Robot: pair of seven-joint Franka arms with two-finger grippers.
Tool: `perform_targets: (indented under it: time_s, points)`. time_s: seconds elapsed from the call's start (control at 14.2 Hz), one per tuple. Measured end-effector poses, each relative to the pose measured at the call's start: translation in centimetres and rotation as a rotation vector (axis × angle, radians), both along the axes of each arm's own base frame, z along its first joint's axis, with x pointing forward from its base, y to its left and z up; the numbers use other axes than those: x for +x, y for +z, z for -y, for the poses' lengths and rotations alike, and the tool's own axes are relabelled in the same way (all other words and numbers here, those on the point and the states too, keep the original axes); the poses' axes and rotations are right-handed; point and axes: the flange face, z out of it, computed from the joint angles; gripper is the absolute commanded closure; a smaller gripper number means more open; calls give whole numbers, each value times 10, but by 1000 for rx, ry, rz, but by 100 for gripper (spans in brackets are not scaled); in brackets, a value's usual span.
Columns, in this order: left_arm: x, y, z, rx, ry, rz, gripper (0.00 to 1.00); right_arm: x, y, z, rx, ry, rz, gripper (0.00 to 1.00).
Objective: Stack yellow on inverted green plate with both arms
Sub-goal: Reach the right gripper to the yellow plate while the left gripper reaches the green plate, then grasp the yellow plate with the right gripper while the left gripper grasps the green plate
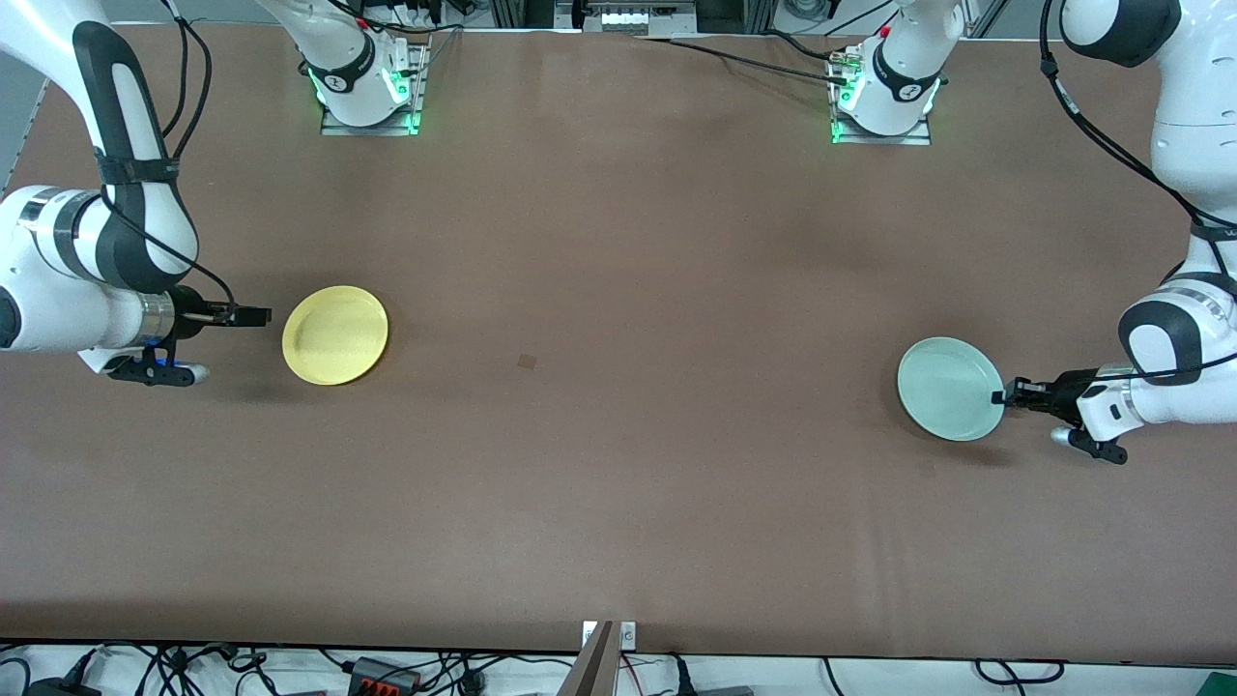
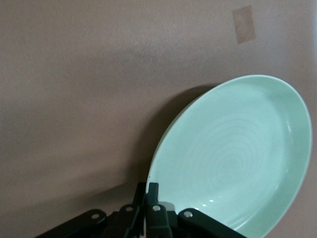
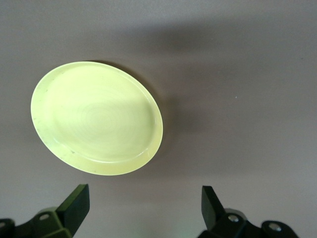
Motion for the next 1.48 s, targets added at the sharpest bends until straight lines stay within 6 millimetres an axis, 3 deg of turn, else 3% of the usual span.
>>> perform_targets:
  time_s: [0.28, 0.56, 0.78, 1.13, 1.34, 1.48]
  points:
    - [15, 39, 0, 8, -14, 43, 99, -1, -20, -3, 4, 4, -35, 0]
    - [22, 100, 29, 94, -44, 1, 99, -3, -41, -5, 8, 7, -69, 0]
    - [27, 142, 71, 195, -55, -38, 99, -5, -55, -5, 10, 8, -93, 0]
    - [39, 181, 140, 429, -53, -97, 99, -9, -82, -6, 13, 7, -130, 3]
    - [39, 195, 198, 611, -53, -102, 99, -6, -103, -4, 7, 4, -108, 7]
    - [32, 200, 247, 765, -75, -94, 99, -7, -113, -3, 6, 3, -115, 14]
